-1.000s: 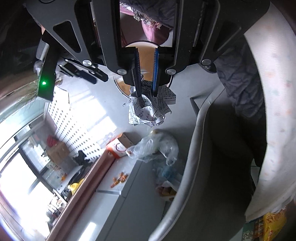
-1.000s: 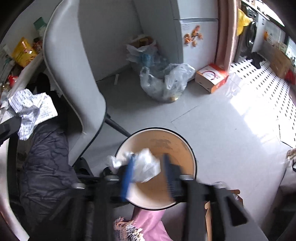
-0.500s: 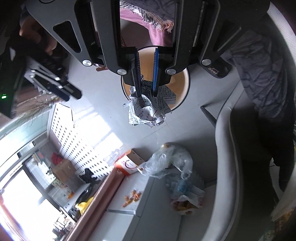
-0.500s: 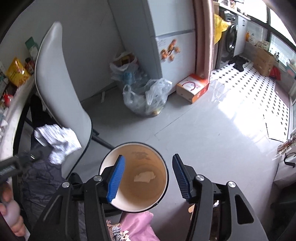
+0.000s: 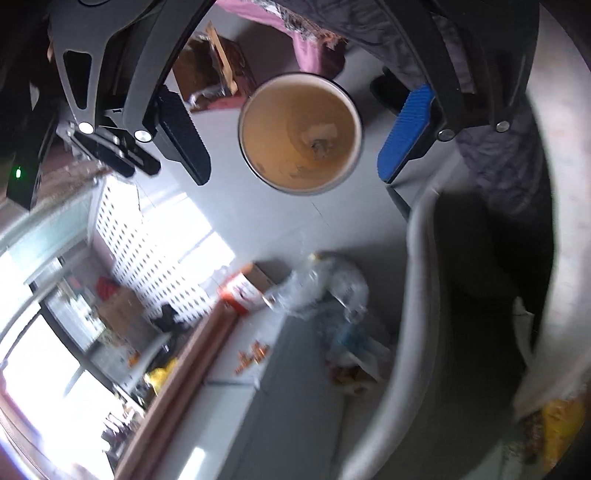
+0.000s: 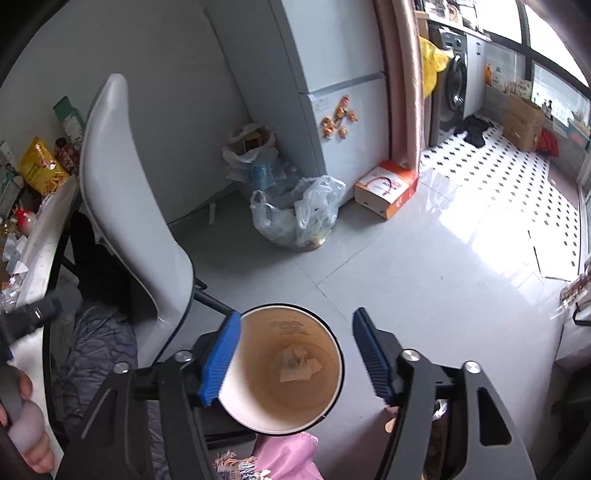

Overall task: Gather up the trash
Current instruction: 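Open both tools over the bin to drop the paper and tissue, then move both tools back over the table toward the remaining trash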

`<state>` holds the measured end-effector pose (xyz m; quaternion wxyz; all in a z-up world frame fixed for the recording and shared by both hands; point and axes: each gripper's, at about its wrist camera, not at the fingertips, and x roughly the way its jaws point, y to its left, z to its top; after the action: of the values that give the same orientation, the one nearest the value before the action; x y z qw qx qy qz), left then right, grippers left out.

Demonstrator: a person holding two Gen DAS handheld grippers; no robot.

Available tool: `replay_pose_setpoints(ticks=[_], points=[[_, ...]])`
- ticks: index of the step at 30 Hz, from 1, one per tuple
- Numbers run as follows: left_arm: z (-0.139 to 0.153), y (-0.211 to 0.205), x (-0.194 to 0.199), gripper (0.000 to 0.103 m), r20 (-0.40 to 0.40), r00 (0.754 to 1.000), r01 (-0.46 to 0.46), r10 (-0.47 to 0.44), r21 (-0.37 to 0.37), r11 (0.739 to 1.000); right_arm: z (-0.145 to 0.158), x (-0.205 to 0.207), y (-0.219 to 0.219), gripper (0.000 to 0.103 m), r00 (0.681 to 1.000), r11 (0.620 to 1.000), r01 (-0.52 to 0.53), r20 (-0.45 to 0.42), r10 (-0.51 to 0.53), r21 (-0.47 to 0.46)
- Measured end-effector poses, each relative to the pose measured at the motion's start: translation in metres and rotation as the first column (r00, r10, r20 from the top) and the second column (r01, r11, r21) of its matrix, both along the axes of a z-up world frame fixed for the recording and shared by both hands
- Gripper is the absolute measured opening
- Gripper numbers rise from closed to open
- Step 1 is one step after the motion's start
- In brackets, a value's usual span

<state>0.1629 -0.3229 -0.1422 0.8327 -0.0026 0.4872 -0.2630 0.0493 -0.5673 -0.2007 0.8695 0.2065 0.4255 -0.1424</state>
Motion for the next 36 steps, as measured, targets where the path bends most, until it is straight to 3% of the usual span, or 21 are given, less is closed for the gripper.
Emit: replay_pose_setpoints(ticks=[7,13,20,27,31,36], points=[[0.046,0.052,0.006,0.097,0.073,0.989,-0.122,0.126,-0.052,0.991,0.032,0.003,0.024,0.096,0.997,0.999,-0.011,0.080,0.015,-0.051],[0.085,0.106,0.003,0.097,0.160,0.958,-0.227,0.239,-0.090,0.970,0.065,0.015,0.054,0.095,0.985,0.996,-0.066,0.157,0.075,-0.062],[0.116,0.173,-0.006,0.097,0.271,0.880,-0.370,0.390,-0.123,0.921,0.098,0.035,0.107,0.096,0.963,0.981,-0.151,0.209,0.173,-0.119],[0.130,0.232,-0.029,0.097,0.357,0.777,-0.500,0.520,-0.154,0.852,0.124,0.053,0.161,0.096,0.943,0.969,-0.204,0.240,0.233,-0.139],[0.130,0.252,-0.037,0.098,0.381,0.744,-0.542,0.548,-0.135,0.830,0.136,0.062,0.195,0.096,0.920,0.950,-0.270,0.251,0.302,-0.155],[0.130,0.293,-0.050,0.098,0.380,0.700,-0.589,0.605,-0.171,0.790,0.143,0.073,0.230,0.096,0.889,0.926,-0.354,0.261,0.376,-0.130]])
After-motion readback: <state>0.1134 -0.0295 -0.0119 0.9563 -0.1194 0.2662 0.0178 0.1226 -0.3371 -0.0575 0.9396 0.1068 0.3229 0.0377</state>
